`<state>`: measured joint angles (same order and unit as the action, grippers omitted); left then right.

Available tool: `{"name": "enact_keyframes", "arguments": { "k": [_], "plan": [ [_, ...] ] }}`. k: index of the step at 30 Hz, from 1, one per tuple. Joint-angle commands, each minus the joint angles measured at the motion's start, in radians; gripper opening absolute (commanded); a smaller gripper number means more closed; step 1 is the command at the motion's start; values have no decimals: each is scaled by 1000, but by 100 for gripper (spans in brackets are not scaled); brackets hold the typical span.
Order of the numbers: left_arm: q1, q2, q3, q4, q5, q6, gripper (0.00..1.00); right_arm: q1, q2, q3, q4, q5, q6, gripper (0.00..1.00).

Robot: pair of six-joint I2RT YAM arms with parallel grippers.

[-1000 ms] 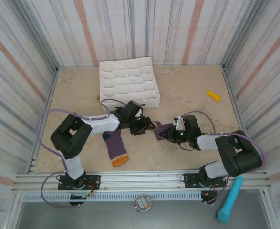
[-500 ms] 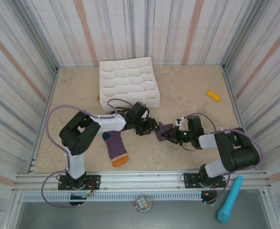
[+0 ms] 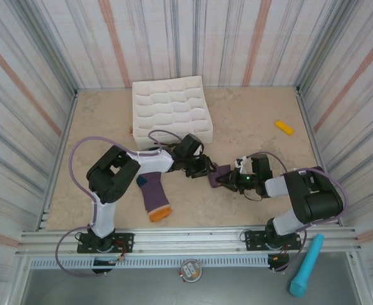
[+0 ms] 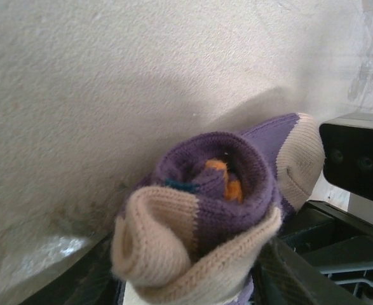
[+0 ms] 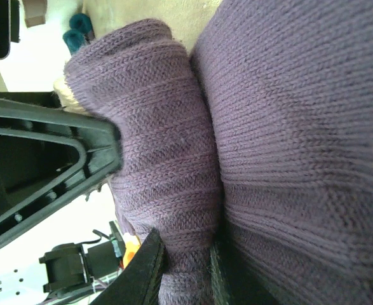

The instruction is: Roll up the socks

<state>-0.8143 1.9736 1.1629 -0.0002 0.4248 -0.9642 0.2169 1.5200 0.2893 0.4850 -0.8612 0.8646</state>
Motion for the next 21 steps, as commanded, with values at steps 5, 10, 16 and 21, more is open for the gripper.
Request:
{"name": "enact_keyframes", "arguments": {
  "k": [5,10,16,21],
  "plan": [
    [-8,44,46,-110,-36,-3,24,-5,-11,-21,-160,73,0,15],
    [-8,35,50,-137,-45,-2,13,9,-128,24,-321,123,-73,35],
    [-6,-9,26,-194,-83,-2,8,60,-326,102,-566,270,-172,54],
    [-3,-42,41,-296,-104,12,7,205,-447,160,-708,491,-229,64]
  ]
}}
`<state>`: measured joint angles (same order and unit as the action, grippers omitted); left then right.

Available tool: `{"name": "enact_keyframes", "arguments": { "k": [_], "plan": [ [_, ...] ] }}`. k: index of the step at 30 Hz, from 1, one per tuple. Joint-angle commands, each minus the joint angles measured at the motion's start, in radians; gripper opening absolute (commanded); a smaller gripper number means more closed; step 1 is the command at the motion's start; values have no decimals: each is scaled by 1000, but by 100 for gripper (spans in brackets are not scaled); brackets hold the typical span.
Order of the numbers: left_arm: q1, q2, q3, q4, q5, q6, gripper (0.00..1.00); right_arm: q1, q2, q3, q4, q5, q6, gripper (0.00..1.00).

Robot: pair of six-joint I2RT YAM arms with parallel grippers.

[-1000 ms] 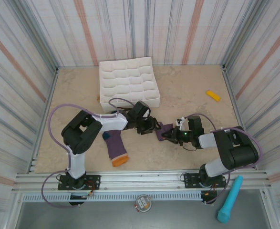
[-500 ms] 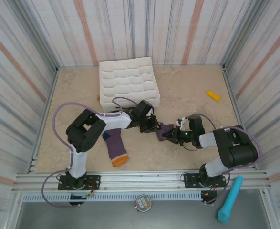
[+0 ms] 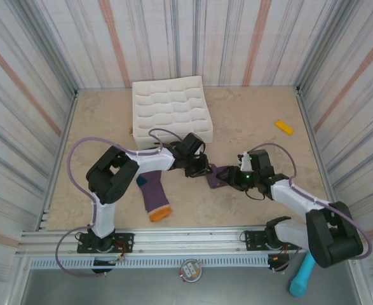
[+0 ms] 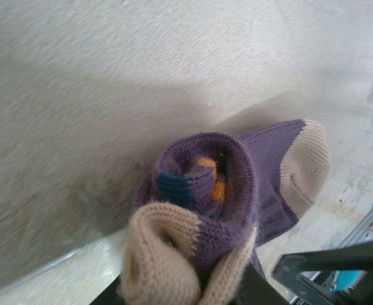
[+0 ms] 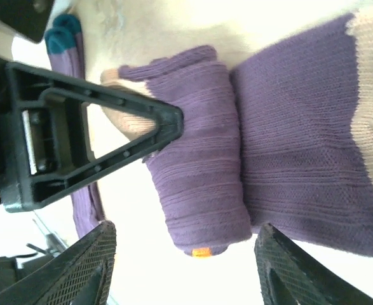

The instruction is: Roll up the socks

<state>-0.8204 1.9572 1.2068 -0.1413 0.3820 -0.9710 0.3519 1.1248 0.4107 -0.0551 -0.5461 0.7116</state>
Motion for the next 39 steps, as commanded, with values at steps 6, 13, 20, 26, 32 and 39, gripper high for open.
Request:
{"name": "enact_keyframes", "arguments": {
  "k": [6,13,20,26,32,39],
  "plan": [
    [18,-65,-36,-198,-54,11,7,282,-122,95,-244,476,-99,69],
    [20,-101,-96,-196,-55,-11,7,487,-36,150,-248,697,-112,76],
    [20,-116,-124,-187,-52,-20,7,626,140,230,-208,834,-106,76],
    [23,-116,-131,-183,-49,-21,7,650,231,267,-183,852,-95,74],
    [29,-114,-148,-161,-42,-35,7,662,271,261,-180,846,-55,70],
    [34,-106,-144,-146,-28,-44,7,682,288,256,-179,851,-27,59]
  ]
}}
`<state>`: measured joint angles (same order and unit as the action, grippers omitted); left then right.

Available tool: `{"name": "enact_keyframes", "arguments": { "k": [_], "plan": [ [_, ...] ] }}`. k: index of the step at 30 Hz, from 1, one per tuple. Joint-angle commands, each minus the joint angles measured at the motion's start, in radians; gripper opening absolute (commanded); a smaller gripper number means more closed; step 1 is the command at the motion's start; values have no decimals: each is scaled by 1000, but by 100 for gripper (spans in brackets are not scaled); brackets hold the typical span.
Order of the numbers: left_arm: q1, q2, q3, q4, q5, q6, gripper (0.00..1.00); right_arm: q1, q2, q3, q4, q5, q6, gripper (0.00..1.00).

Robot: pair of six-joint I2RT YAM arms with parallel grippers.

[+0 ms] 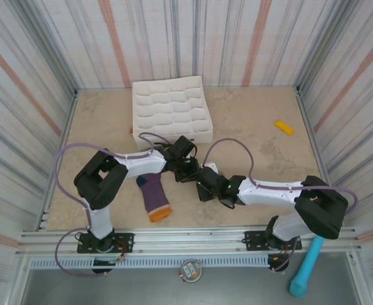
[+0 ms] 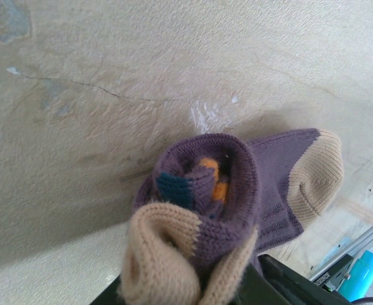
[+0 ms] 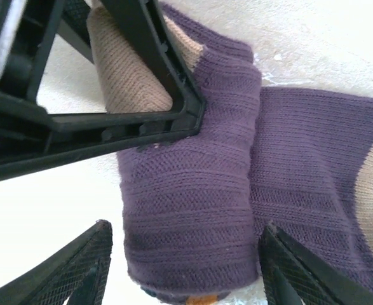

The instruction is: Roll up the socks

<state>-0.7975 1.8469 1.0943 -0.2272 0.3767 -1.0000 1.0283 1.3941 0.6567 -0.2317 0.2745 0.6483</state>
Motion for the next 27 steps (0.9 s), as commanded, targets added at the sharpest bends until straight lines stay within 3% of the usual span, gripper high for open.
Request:
{"name": "enact_keyframes", "arguments": {
  "k": [1,8,12,14,19,27],
  "plan": [
    [12,6,-29,-60,-23,-15,7,9,22,12,-4,30,36,56],
    [13,2,-34,-53,-23,-22,13,9,34,21,-36,31,61,22],
    [15,-3,-37,-44,-18,-32,38,1,21,-9,-29,-4,106,7],
    [18,-4,-41,-38,-10,-35,52,-19,1,-52,11,-50,130,5],
    [24,-42,-69,6,-16,-46,64,-99,-74,-171,136,-197,167,5],
    [27,-121,-149,133,-52,-58,69,-283,-193,-327,261,-440,229,5]
  ]
}}
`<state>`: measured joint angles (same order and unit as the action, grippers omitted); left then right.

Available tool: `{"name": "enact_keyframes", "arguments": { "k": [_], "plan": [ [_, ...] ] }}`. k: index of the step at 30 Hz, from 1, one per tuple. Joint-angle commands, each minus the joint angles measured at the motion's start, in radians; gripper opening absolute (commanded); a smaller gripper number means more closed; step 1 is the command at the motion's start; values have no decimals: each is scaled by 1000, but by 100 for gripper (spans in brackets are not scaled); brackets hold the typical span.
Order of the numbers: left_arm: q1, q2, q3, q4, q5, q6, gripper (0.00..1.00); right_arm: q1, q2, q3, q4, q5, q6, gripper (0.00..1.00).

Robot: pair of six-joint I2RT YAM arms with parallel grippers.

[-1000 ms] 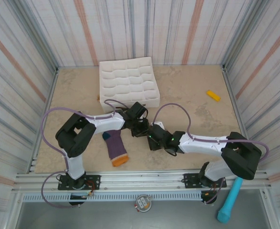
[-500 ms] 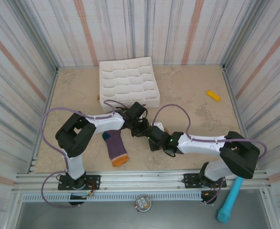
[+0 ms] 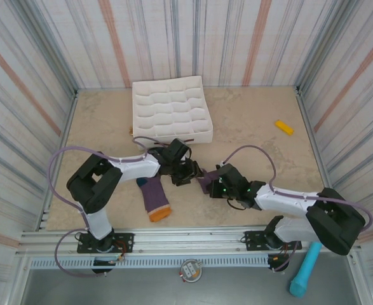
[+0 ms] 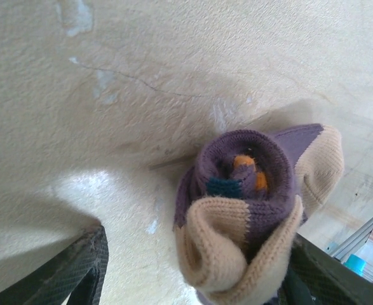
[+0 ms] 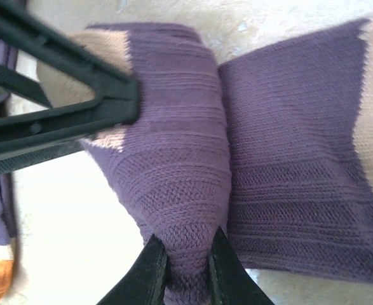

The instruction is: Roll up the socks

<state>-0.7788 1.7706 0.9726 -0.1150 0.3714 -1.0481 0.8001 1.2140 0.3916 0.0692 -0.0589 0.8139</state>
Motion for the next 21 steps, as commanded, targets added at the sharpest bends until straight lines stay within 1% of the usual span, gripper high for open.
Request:
{"name": "enact_keyframes", "arguments": {
  "k": [1,4,7,11,14,15,16,18,21],
  "plan": [
    [9,-50,-32,30,-48,-7,70,-81,-20,-74,-28,-138,72,5],
    [9,-72,-52,81,-49,2,72,-134,-29,-100,-19,-199,84,5],
    [9,-98,-74,146,-49,16,75,-155,-23,-102,-24,-227,73,5],
    [9,-118,-73,175,-42,38,76,-180,-12,-100,-33,-256,61,4],
    [3,-169,-135,315,-48,45,76,-219,-21,-113,-21,-292,64,4],
    [-1,-187,-151,335,-65,45,79,-233,-26,-120,-15,-308,69,4],
    [-3,-198,-151,324,-80,55,82,-246,-31,-126,-10,-322,73,4],
    [-2,-191,-132,281,-74,81,83,-267,-38,-135,-9,-343,82,4],
    [-3,-154,-112,263,-38,92,83,-305,-30,-144,-7,-379,107,0]
  ]
}}
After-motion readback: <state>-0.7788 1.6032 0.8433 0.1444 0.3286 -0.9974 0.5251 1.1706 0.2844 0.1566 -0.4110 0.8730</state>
